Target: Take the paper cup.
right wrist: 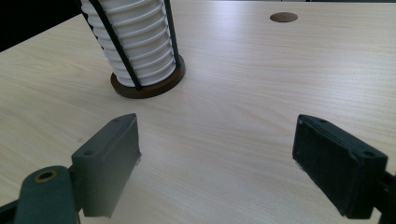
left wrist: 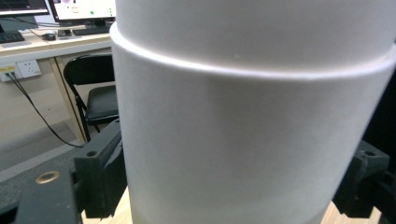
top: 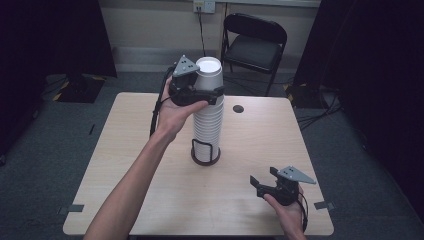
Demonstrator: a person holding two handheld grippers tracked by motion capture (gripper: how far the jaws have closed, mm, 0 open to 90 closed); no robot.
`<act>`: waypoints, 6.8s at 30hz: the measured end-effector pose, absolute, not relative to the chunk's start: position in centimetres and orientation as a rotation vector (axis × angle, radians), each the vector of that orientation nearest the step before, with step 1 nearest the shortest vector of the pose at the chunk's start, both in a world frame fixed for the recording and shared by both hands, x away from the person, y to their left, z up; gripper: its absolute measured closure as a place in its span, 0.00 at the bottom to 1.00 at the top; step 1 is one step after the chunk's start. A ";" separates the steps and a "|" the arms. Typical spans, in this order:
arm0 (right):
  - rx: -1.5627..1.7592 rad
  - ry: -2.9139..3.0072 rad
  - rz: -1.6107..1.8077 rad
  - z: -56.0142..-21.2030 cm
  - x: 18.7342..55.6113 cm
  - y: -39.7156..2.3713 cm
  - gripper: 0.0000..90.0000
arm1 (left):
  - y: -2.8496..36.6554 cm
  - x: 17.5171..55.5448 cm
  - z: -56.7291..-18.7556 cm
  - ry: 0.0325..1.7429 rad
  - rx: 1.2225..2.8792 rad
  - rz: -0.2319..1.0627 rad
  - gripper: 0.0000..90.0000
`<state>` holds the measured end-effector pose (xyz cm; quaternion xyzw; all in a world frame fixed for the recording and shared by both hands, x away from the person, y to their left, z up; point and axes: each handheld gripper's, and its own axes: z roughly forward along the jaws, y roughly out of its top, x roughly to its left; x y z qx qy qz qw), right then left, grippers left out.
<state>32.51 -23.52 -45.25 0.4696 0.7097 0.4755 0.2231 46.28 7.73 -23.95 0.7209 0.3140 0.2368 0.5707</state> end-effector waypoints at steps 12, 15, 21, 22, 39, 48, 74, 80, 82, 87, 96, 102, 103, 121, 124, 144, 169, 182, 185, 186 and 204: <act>1.298 1.965 1.313 -45.3 32.6 -23.6 0.17 | 7.9 46.3 -23.5 0.723 1.660 0.556 0.17; 1.299 1.966 1.308 -45.3 32.6 -23.6 0.17 | 7.9 46.2 -23.3 0.728 1.648 0.558 0.17; 1.299 1.971 1.311 -45.3 32.5 -23.5 0.17 | 8.0 46.2 -22.8 0.723 1.643 0.565 0.17; 1.302 1.979 1.314 -45.4 32.5 -23.4 0.17 | 8.0 46.2 -22.7 0.727 1.631 0.568 0.17; 1.309 1.975 1.316 -45.4 32.6 -23.5 0.17 | 7.8 46.1 -22.3 0.675 1.554 0.628 0.18; 1.305 1.967 1.311 -45.4 32.5 -23.6 0.17 | 8.3 45.7 -21.6 0.663 1.485 0.627 0.18; 1.315 1.962 1.308 -45.4 32.6 -23.6 0.17 | 9.1 44.8 -20.1 0.597 1.376 0.650 0.18; 1.311 1.969 1.309 -45.4 32.5 -23.4 0.17 | 9.4 44.0 -19.5 0.580 1.373 0.656 0.18; 1.306 1.969 1.307 -45.4 32.6 -23.4 0.17 | 9.7 43.9 -19.5 0.585 1.368 0.651 0.18; 1.310 1.967 1.306 -45.4 32.6 -23.4 0.17 | 10.1 43.9 -19.4 0.615 1.367 0.628 0.18; 1.310 1.969 1.304 -45.4 32.5 -23.5 0.17 | 11.1 42.8 -19.2 0.596 1.369 0.640 0.18; 1.311 1.967 1.305 -45.4 32.5 -23.4 0.17 | 12.7 41.7 -19.0 0.599 1.355 0.641 0.18; 1.310 1.967 1.303 -45.4 32.5 -23.4 0.17 | 12.9 41.5 -18.9 0.602 1.355 0.643 0.18; 1.305 1.964 1.305 -45.4 32.5 -23.3 0.17 | 14.9 38.0 -20.7 0.584 1.368 0.596 0.18; 1.301 1.964 1.308 -45.4 32.5 -23.2 0.17 | 15.0 37.3 -21.3 0.577 1.376 0.594 0.18; 1.247 2.002 1.330 -45.4 32.2 -22.6 0.25 | 14.0 36.1 -27.7 0.668 1.438 0.494 0.18; 1.080 2.017 1.458 -44.9 31.4 -20.4 0.32 | 11.4 36.4 -34.4 0.823 1.586 0.288 0.18; 0.960 2.044 1.512 -43.6 31.7 -17.0 0.35 | 9.3 35.9 -36.8 0.779 1.640 0.219 0.18; 0.963 2.050 1.532 -44.0 31.6 -16.3 0.35 | 9.0 35.6 -37.5 0.787 1.643 0.239 0.18; 0.961 2.056 1.534 -44.1 31.6 -16.2 0.36 | 8.8 35.5 -37.9 0.786 1.660 0.256 0.18; 0.857 2.040 1.558 -44.9 30.6 -14.7 0.39 | 8.7 35.5 -40.7 0.938 1.623 0.028 0.18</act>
